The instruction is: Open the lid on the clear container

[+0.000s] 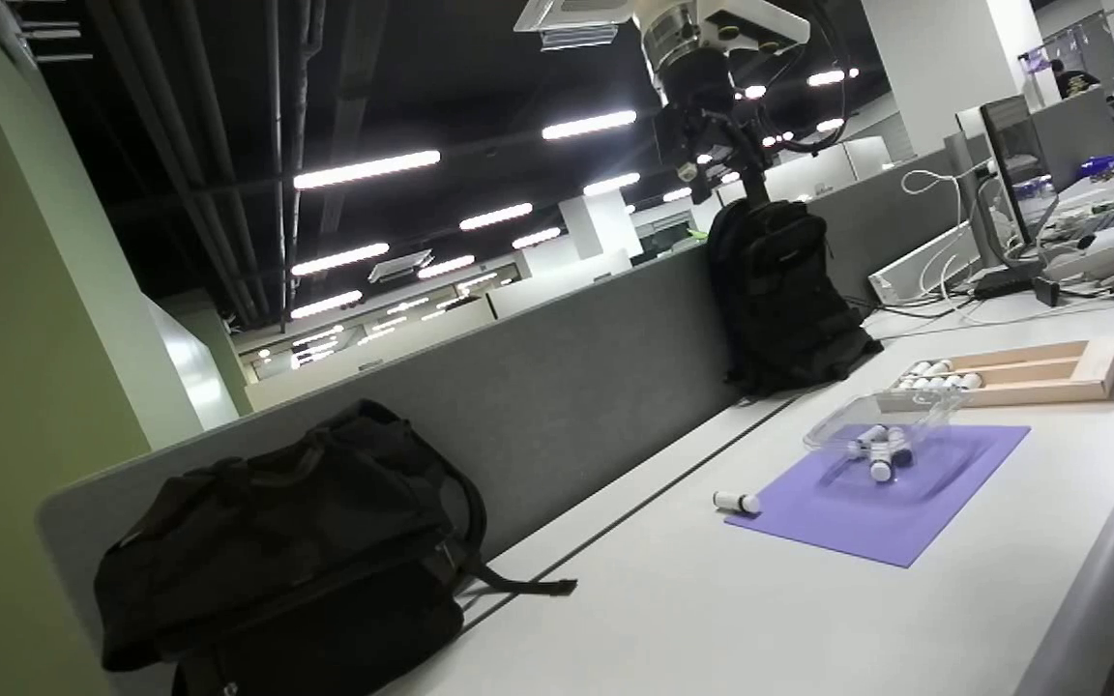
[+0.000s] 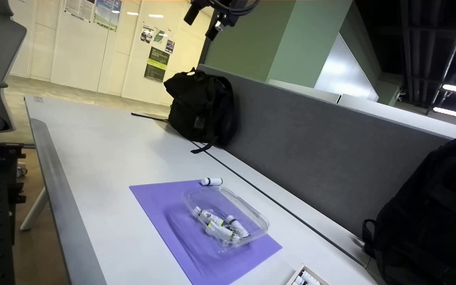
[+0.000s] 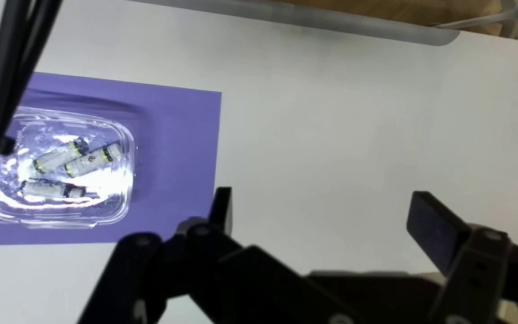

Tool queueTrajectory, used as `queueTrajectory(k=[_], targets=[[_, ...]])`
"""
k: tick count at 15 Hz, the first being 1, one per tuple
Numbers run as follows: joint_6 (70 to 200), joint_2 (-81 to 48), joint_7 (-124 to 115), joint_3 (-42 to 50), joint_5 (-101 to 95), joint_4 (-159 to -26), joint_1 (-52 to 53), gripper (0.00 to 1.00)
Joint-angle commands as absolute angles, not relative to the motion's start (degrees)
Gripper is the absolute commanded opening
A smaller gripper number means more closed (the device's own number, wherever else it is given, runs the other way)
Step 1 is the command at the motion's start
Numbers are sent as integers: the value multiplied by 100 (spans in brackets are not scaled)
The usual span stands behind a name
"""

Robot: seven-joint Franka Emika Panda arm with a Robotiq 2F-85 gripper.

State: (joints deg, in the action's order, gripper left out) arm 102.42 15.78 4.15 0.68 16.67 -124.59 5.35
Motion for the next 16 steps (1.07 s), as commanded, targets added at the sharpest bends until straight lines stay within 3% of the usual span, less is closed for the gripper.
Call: queueTrajectory(k=[1, 8, 16], targets=[[10783, 1775, 751, 287, 2192, -12950, 292, 100], [12145, 1674, 1374, 1043, 2959, -14138, -421, 100], [11841, 1392, 1359, 1184, 2809, -14152, -639, 100]])
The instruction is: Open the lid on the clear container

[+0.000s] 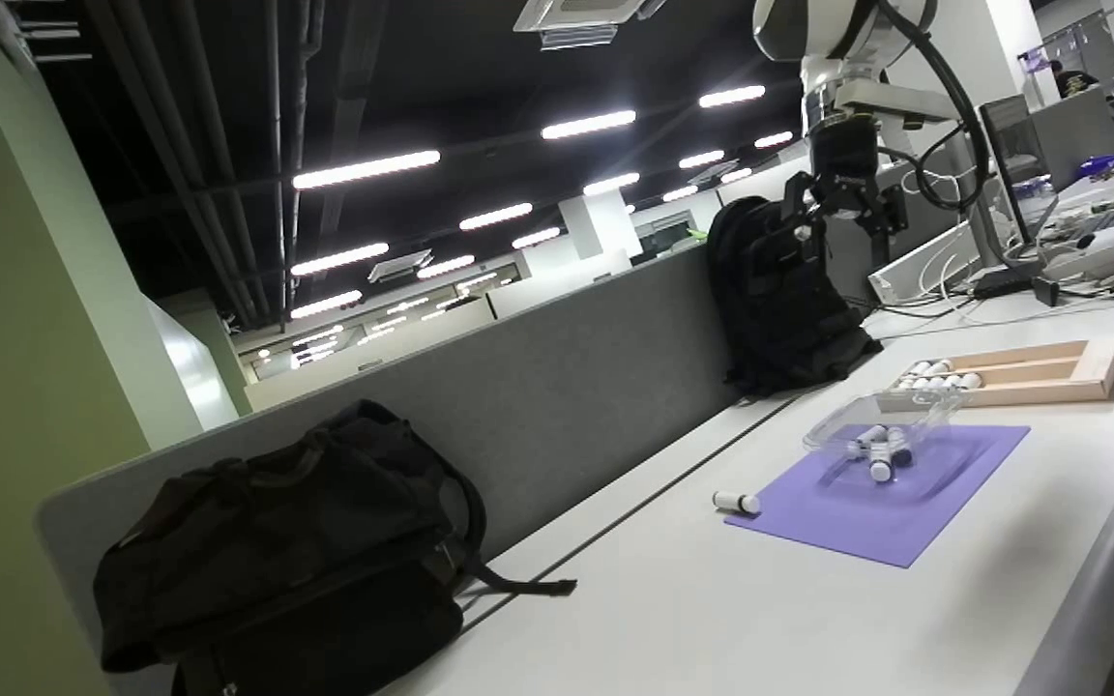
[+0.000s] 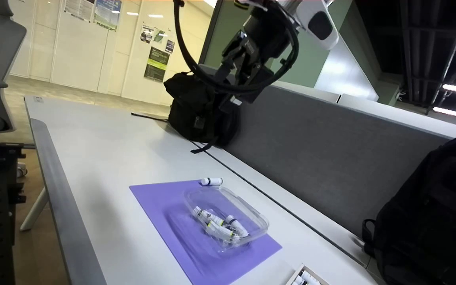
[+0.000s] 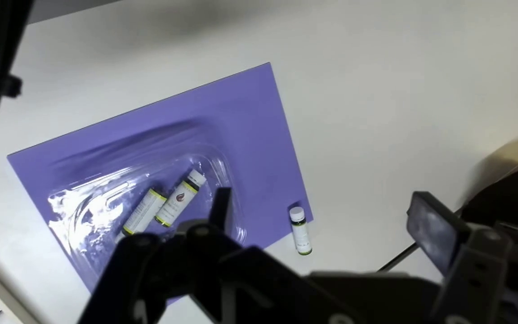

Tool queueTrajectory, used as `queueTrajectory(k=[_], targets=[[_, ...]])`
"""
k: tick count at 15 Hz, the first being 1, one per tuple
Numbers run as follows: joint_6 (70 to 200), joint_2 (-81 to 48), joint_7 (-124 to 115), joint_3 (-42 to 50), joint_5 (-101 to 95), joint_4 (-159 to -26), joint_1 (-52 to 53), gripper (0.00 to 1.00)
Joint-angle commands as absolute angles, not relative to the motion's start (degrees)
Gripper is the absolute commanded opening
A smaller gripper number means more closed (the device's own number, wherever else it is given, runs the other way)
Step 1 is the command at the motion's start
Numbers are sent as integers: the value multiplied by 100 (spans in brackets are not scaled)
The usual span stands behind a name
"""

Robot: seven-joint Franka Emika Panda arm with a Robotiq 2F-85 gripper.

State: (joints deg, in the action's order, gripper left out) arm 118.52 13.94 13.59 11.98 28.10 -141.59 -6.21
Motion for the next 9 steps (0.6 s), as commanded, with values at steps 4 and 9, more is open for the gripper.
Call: queueTrajectory(k=[4, 9], targets=[[11926, 1350, 1538, 1271, 2901, -14206, -676, 100], [12225, 770, 2487, 1829, 3572, -14256, -987, 100]])
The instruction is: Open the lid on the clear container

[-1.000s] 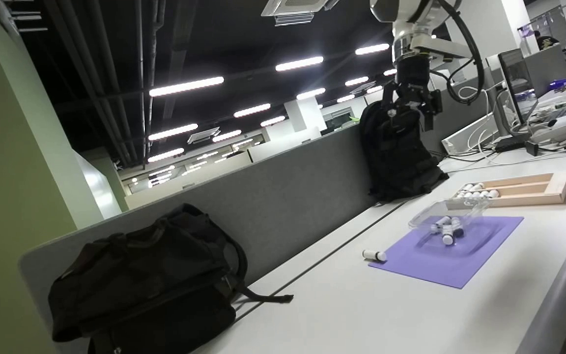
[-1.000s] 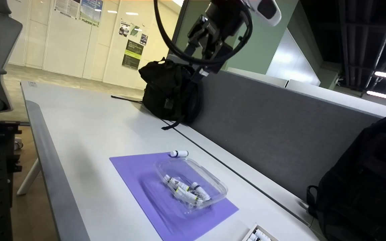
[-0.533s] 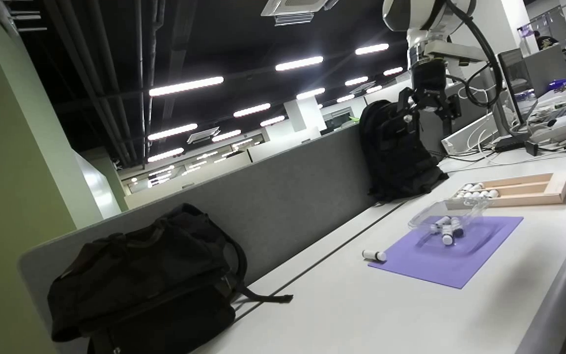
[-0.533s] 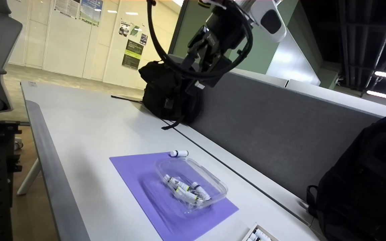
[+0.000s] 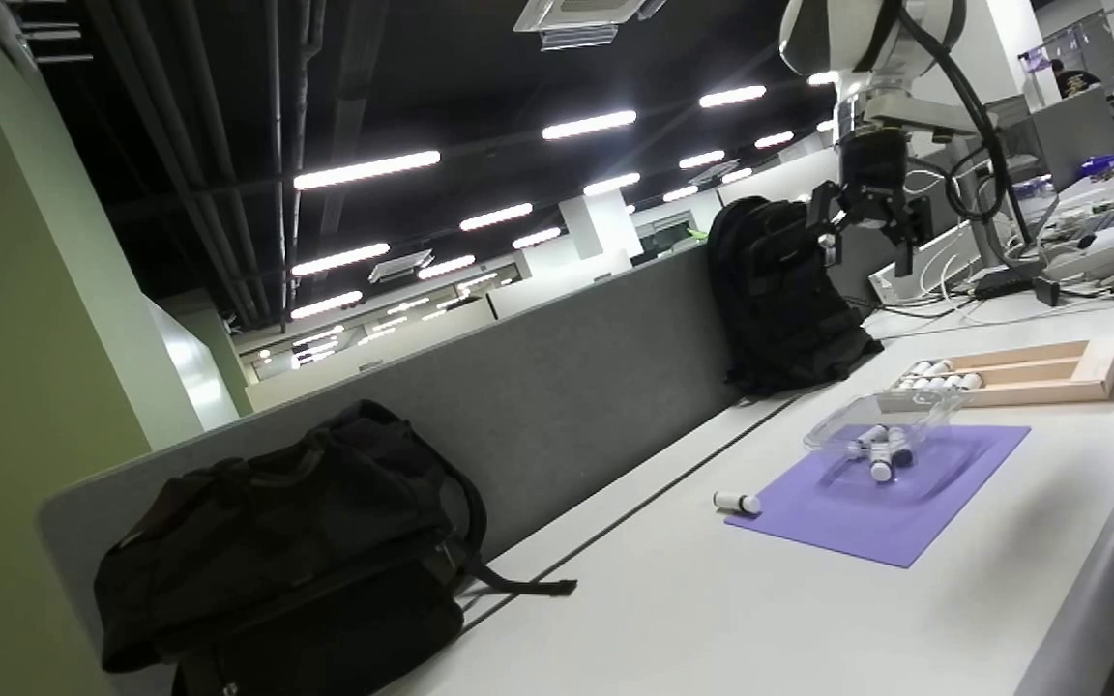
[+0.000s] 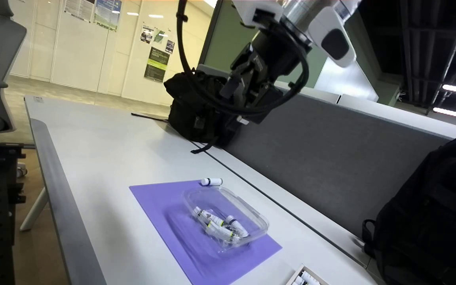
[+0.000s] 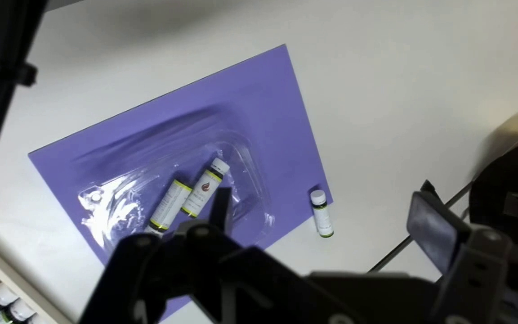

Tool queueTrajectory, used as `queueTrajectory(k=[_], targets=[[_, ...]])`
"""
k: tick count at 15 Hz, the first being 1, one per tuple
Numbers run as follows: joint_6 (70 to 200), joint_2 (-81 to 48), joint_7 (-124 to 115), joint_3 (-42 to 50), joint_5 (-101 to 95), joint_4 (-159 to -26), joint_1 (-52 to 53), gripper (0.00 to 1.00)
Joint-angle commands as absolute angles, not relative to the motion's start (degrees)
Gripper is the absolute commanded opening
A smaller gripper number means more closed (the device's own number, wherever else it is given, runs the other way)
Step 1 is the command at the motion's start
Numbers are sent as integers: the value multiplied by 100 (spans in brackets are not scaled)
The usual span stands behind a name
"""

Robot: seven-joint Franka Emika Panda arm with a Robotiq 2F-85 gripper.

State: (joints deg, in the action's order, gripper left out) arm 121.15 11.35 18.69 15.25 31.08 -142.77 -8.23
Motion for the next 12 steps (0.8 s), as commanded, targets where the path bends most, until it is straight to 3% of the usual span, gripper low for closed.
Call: queueTrajectory(k=[1, 7, 12], targets=[[12232, 616, 2737, 1916, 3788, -14230, -1061, 100], [12145, -380, 4440, 2032, 5683, -14027, -1570, 100], [12406, -984, 4504, 1944, 6238, -13827, -1765, 100]])
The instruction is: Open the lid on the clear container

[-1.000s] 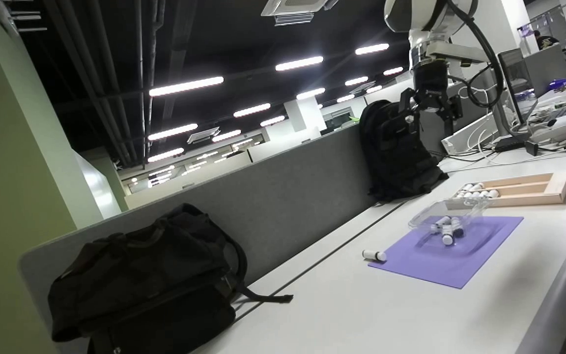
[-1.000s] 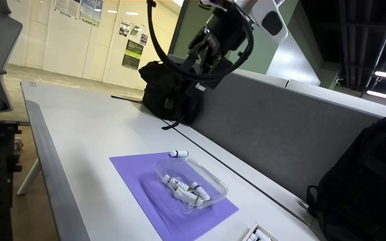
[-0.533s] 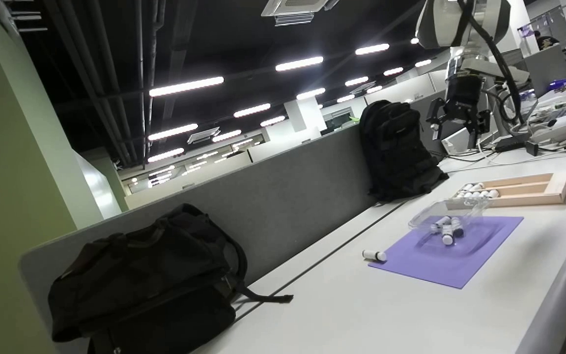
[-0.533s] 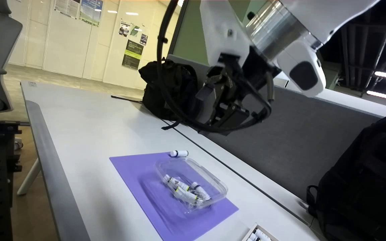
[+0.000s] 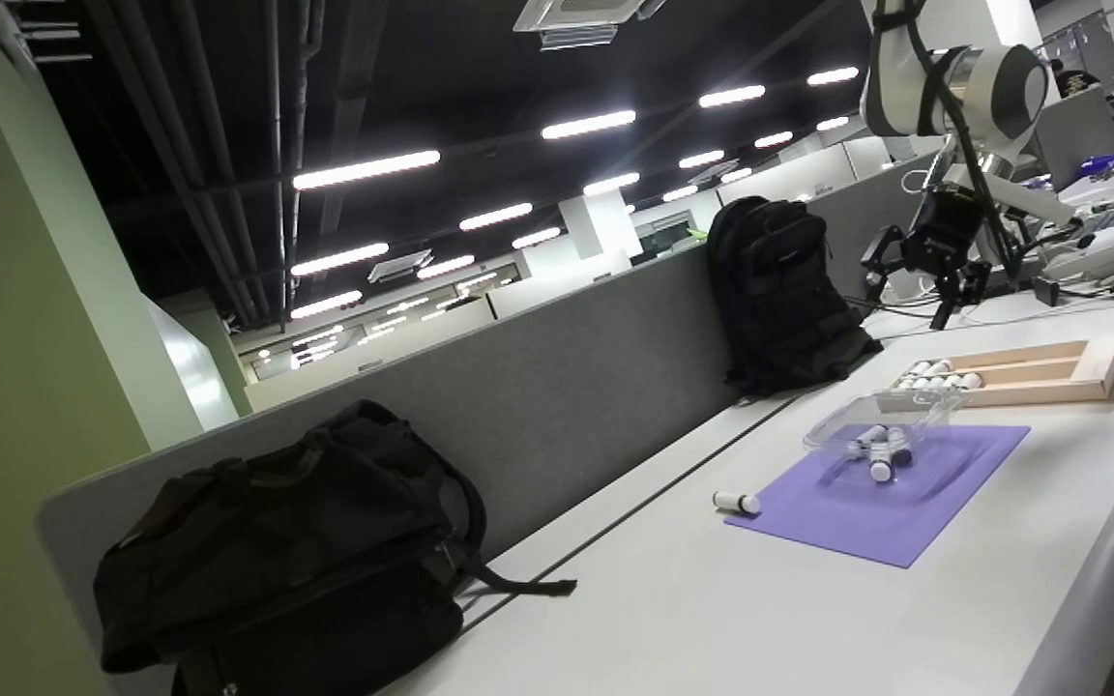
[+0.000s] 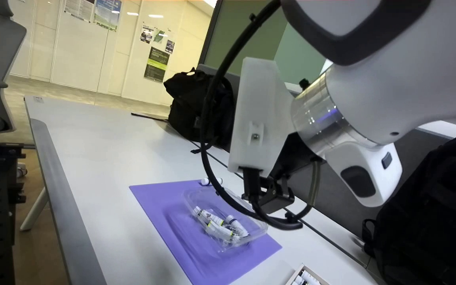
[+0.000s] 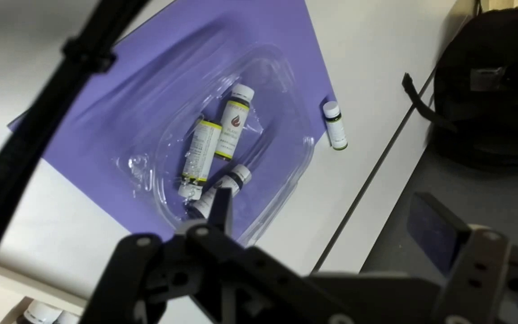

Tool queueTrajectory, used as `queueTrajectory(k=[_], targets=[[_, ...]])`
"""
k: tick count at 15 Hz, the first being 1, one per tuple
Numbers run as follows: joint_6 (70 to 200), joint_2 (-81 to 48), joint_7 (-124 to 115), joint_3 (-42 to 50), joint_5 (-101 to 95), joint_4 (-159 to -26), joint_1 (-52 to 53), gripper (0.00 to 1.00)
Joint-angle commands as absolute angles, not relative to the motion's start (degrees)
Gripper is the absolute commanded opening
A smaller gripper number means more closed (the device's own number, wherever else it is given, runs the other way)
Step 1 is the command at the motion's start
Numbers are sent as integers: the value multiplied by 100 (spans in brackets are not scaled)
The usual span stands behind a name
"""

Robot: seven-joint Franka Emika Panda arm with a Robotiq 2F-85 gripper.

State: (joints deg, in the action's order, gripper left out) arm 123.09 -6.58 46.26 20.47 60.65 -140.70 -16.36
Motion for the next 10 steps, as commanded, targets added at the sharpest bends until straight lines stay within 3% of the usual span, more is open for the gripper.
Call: queueTrajectory(k=[1, 10], targets=[[12502, -1089, 4418, 1931, 6202, -13789, -1765, 100], [12894, -1749, 4323, 1754, 6210, -13548, -1840, 100]])
